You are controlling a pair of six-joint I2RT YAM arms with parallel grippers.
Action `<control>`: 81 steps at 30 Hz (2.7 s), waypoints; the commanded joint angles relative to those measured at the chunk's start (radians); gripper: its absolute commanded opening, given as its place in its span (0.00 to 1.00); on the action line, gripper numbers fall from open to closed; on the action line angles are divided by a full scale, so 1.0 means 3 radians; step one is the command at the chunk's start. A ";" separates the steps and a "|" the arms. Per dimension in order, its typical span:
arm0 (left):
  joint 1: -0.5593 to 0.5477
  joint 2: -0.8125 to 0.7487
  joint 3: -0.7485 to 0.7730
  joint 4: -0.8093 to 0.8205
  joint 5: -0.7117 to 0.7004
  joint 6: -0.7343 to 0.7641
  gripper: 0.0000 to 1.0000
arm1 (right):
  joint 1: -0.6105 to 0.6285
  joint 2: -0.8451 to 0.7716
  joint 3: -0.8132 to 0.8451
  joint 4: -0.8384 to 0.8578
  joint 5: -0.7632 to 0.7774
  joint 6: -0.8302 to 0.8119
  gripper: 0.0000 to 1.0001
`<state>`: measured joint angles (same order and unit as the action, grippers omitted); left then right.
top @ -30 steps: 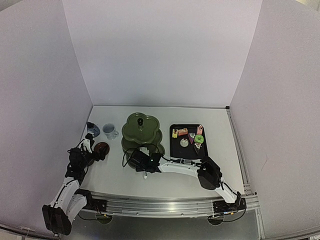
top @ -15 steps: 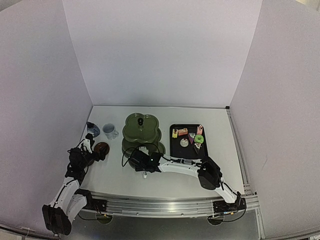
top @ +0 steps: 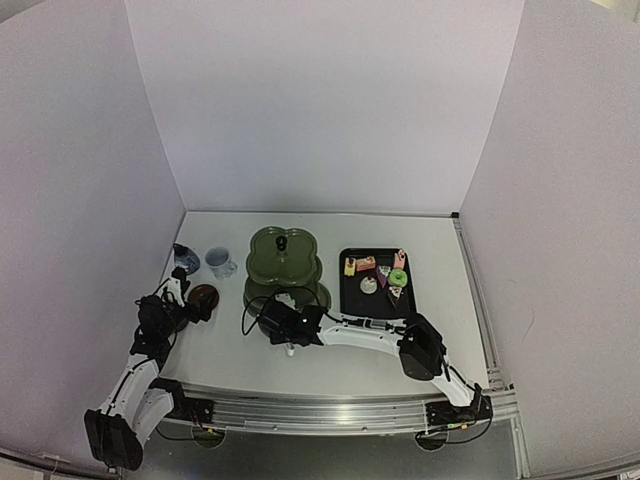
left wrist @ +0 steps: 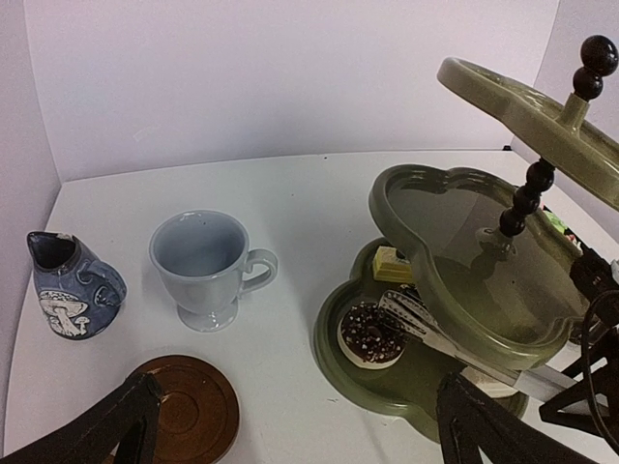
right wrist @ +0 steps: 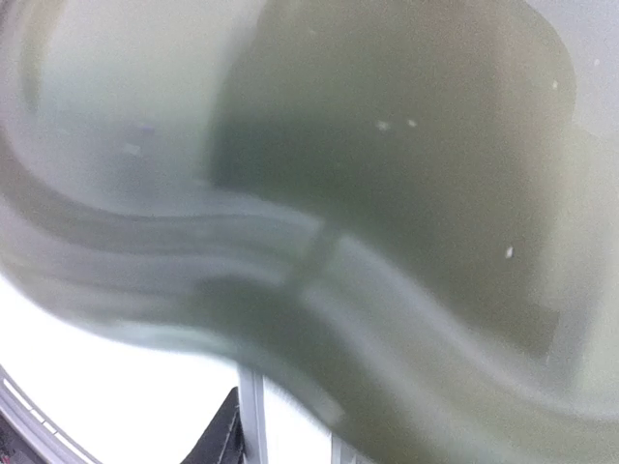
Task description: Serve the afternoon tea
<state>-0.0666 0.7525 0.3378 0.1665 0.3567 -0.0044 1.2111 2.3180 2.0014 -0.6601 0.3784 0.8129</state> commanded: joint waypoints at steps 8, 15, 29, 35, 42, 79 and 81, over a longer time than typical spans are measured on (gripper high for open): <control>-0.0013 -0.0043 -0.0036 0.0090 0.0103 -0.0016 1.00 | 0.0083 -0.0475 -0.0215 0.0022 0.0074 0.0040 0.30; -0.0025 -0.0049 -0.0033 0.0084 0.0107 -0.0016 1.00 | 0.0148 -0.0606 -0.0380 0.0023 -0.0265 -0.0174 0.30; -0.0031 -0.0050 -0.0023 0.0064 0.0120 -0.0016 1.00 | 0.0408 -0.1136 -0.0918 -0.0057 -0.0853 -0.0439 0.29; -0.0032 -0.0048 -0.0023 0.0054 0.0121 -0.0011 1.00 | 0.0457 -0.1682 -0.1438 -0.0198 -0.0973 -0.0355 0.29; -0.0029 -0.0034 -0.0025 0.0053 0.0134 -0.0007 1.00 | 0.0458 -0.2395 -0.1980 -0.0556 -0.0752 -0.0170 0.29; -0.0022 0.0059 -0.0030 0.0072 0.0159 0.0003 1.00 | -0.1268 -0.3003 -0.2857 -0.1269 -0.0209 0.0035 0.32; -0.0021 0.0055 -0.0026 0.0065 0.0154 0.0004 1.00 | -0.1317 -0.2936 -0.2867 -0.1243 -0.0242 0.0020 0.33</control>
<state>-0.0731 0.7689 0.3378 0.1653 0.3908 -0.0044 0.8447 1.3990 1.1548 -1.0817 0.3436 0.8608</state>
